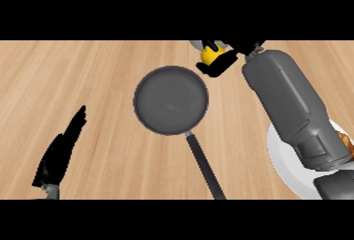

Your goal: Pick the lemon from the plate and place it in the pan

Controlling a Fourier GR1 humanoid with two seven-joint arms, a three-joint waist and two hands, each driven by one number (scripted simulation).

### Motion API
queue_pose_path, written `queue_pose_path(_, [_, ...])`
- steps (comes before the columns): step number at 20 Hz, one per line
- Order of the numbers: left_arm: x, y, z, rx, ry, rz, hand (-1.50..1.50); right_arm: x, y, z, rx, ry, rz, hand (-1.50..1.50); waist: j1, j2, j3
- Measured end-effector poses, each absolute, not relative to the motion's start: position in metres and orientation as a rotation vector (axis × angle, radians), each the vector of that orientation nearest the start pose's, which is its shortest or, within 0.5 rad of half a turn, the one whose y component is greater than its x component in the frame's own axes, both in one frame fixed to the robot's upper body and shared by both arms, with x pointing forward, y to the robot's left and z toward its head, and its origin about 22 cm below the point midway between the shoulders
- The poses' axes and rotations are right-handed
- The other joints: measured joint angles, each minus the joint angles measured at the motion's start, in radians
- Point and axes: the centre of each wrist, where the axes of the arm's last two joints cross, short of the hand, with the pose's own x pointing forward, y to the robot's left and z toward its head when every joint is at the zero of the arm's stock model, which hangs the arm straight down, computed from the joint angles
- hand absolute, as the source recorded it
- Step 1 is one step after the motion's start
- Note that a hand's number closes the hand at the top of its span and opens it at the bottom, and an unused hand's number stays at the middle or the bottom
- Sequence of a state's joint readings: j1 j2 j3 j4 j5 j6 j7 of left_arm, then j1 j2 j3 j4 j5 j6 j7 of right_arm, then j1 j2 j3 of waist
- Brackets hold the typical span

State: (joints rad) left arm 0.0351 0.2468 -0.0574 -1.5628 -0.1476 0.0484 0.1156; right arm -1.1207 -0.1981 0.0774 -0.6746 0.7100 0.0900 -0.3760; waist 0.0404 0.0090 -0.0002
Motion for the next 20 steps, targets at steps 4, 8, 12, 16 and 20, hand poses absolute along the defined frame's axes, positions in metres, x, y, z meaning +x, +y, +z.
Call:
queue_pose_path(4, [0.237,0.274,0.008,0.318,-1.401,-0.288,0.0,0.451,-0.096,0.151,-0.341,-1.885,1.285,1.5,0.001,0.001,0.0])
queue_pose_path(8, [0.238,0.268,0.009,0.311,-1.406,-0.307,0.0,0.448,-0.071,0.133,-0.288,-1.839,1.299,1.5,0.016,0.006,0.0])
queue_pose_path(12, [0.244,0.262,0.013,0.29,-1.416,-0.325,0.0,0.443,-0.06,0.114,-0.296,-1.769,1.35,1.5,0.045,0.01,-0.001])
queue_pose_path(16, [0.25,0.26,0.016,0.272,-1.425,-0.346,0.0,0.439,-0.054,0.101,-0.332,-1.701,1.458,1.5,0.075,0.017,-0.001])
queue_pose_path(20, [0.253,0.253,0.018,0.249,-1.436,-0.371,0.0,0.435,-0.066,0.075,-0.214,-1.542,1.403,-1.5,0.105,0.025,-0.001])
